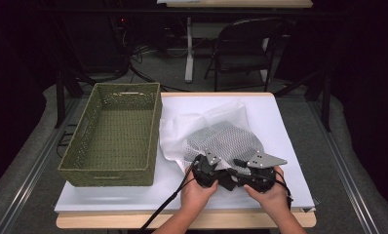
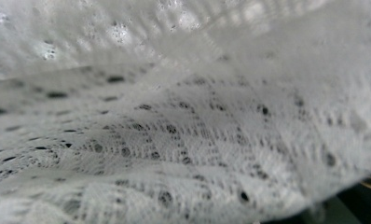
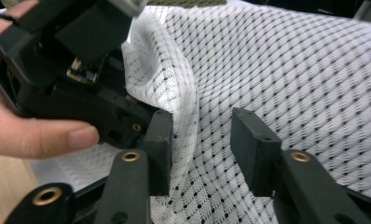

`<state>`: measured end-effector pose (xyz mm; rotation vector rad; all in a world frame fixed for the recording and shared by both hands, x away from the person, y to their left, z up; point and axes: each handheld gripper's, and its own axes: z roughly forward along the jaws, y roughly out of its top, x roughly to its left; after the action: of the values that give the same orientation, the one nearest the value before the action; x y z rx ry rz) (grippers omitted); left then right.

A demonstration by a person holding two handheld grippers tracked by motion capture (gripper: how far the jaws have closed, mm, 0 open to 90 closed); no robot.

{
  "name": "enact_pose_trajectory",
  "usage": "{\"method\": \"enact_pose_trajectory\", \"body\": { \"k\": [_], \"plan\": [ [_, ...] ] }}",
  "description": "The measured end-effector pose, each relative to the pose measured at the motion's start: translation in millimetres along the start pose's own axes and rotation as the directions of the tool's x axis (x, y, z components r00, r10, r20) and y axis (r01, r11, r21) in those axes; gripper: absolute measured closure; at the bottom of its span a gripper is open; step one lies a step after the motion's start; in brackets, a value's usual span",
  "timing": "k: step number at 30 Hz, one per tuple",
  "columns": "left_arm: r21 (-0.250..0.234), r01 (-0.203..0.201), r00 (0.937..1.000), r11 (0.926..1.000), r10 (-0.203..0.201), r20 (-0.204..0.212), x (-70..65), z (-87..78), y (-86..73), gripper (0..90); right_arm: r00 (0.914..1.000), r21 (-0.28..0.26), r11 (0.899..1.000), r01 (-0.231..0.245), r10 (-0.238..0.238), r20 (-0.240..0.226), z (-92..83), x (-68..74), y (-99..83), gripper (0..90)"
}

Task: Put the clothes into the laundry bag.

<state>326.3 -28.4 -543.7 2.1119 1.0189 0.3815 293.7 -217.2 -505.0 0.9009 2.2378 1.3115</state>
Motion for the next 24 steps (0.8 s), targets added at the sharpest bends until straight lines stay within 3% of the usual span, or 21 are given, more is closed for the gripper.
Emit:
{"method": "enact_pose_trajectory", "body": {
  "k": [4, 8, 13, 18, 20, 21, 24],
  "plan": [
    [-0.001, 0.017, 0.9997, 0.9999, -0.017, 0.017, 2.4, -0.9, 1.4, 73.4, 0.9999, 0.022, 1.000, 0.010, -0.011, 0.008, 4.6, -0.9, -4.3, 53.7],
    [-0.004, 0.013, 0.9998, 0.9999, -0.013, 0.014, 2.3, -1.5, 1.4, 74.1, 0.9960, 0.040, 0.998, 0.057, -0.059, 0.067, 7.2, -1.3, -10.4, 53.1],
    [0.002, 0.012, 0.9996, 0.9999, -0.012, 0.026, 2.8, -1.8, 1.7, 73.6, 0.9879, 0.012, 0.998, 0.058, -0.059, 0.143, 7.3, -8.1, -12.8, 45.5],
    [0.007, 0.036, 0.9979, 0.9993, -0.036, 0.053, 3.8, -2.1, 2.4, 67.8, 0.9913, 0.032, 0.999, 0.011, -0.015, 0.130, 16.3, -15.9, -15.5, 43.3],
    [0.010, 0.029, 0.9979, 0.9995, -0.029, 0.057, 4.2, -2.0, 2.3, 66.6, 0.9926, 0.044, 0.999, 0.001, -0.006, 0.122, 20.0, -17.4, -15.8, 51.7],
    [0.012, 0.029, 0.9979, 0.9995, -0.029, 0.058, 4.5, -2.0, 2.2, 66.5, 0.9960, 0.060, 0.998, -0.023, 0.018, 0.088, 21.9, -18.0, -15.9, 58.8],
    [0.014, 0.018, 0.9984, 0.9997, -0.019, 0.053, 4.2, -1.7, 2.4, 66.5, 0.9978, 0.080, 0.997, -0.014, 0.009, 0.066, 26.6, -16.6, -16.1, 70.4]
  ]
}}
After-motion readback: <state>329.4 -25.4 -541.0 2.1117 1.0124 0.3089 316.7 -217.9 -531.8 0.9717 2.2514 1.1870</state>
